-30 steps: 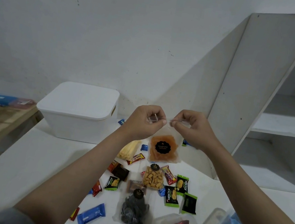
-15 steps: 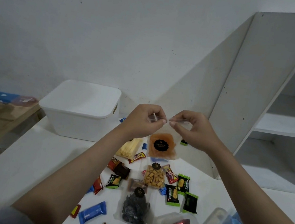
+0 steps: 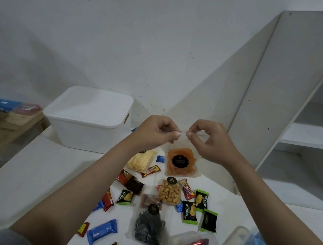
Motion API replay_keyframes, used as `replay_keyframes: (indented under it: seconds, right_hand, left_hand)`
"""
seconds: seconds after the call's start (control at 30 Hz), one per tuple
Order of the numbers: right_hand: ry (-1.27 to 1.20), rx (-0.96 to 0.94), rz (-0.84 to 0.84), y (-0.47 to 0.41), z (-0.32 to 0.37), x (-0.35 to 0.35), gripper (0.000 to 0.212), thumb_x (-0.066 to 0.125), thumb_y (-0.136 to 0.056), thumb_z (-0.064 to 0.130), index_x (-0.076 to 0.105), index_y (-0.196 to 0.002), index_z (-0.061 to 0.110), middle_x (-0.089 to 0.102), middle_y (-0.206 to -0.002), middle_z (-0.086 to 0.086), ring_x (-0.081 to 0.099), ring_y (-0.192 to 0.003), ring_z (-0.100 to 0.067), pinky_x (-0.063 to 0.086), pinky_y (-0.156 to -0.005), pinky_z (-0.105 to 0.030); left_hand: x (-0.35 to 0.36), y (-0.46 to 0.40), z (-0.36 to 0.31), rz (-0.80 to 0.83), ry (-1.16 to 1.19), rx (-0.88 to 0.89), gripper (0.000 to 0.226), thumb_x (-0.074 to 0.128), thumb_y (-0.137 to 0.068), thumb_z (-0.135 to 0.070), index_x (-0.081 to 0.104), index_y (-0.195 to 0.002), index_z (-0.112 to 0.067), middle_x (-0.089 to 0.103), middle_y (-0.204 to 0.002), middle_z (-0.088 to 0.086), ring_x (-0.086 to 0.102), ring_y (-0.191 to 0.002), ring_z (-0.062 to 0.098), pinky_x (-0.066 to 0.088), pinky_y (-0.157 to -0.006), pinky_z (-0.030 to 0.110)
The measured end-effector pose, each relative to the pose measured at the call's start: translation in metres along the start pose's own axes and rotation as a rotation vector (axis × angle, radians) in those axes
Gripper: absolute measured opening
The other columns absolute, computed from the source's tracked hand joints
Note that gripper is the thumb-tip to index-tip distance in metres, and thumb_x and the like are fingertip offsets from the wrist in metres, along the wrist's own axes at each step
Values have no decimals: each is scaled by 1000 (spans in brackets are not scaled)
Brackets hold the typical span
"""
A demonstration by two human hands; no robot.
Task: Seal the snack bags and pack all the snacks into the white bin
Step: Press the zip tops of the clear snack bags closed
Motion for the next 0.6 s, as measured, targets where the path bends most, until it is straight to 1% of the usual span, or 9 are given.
replay_keyframes:
  seconds: [0.03,0.1,0.23,0.3,0.37,0.43,0.5,0.53,0.6]
  right_hand:
    - [-2,5,0,0,-2,0,8,64,-85,10,68,-79,11,68,-76,2,62,-74,-4,40,-72,-3]
    - [-16,8,4,1,-3,2,8,65,-87,13,69,-81,10,69,-79,2,63,-77,-7,40,-71,-4]
    - [-77,36,22,3,-6,5,4,67,-86,19,68,-83,17,68,-80,9,63,-80,-3,45,-73,-8]
    - [-120,68,4,4,-11,1,4,69,-85,19,67,-81,19,68,-81,9,64,-80,-3,47,-73,-9]
    - [-153,101,-5,5,-19,-2,5,69,-84,17,68,-80,16,70,-80,3,65,-81,-8,50,-76,-17]
    - [-157,116,-2,4,-22,-2,6,68,-85,13,69,-79,13,70,-80,0,65,-81,-12,51,-80,-23]
    - [-153,123,-3,4,-24,-3,9,66,-85,10,67,-77,13,68,-78,2,64,-79,-9,49,-78,-20]
    - [-148,122,-4,5,-24,-3,11,66,-85,9,66,-76,14,67,-77,4,62,-77,-6,47,-75,-16]
    - [-129,116,-4,6,-23,-3,11,65,-85,8,65,-77,15,66,-77,7,60,-76,-2,43,-72,-9]
  left_hand:
    - [-3,1,1,-4,28,-11,5,66,-85,-3,66,-82,-7,66,-72,5,65,-67,10,55,-71,21]
    - [-8,3,3,-16,32,-15,9,65,-85,-3,65,-79,-9,66,-73,7,66,-68,11,55,-72,21]
    - [-13,5,1,-54,-86,19,19,64,-87,-3,61,-73,-15,65,-69,1,63,-66,4,53,-70,17]
    - [-17,6,0,-84,-104,29,20,63,-87,-2,61,-72,-15,64,-68,-1,62,-64,2,52,-68,16]
    - [-20,5,0,-106,-110,33,17,63,-87,-3,62,-73,-13,64,-68,-1,63,-66,5,54,-70,20]
    - [-19,4,1,-102,-124,21,10,64,-87,-6,64,-78,-9,66,-72,1,66,-73,16,55,-75,29]
    - [-15,2,0,-74,-179,4,6,65,-86,-9,65,-81,-8,68,-79,3,66,-83,24,53,-79,33]
    - [-12,1,-2,-54,-220,1,5,65,-86,-11,65,-81,-10,68,-83,3,65,-86,23,53,-79,32]
    - [-5,0,-7,-12,-290,17,4,65,-85,-14,66,-81,-14,69,-85,-1,65,-87,17,51,-77,26]
Point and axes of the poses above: each hand's wrist, its own y-axis away from the middle knuckle, its own x-axis out of the palm, z = x × y, the point moved 10 cm from there along -y, towards the middle knuckle
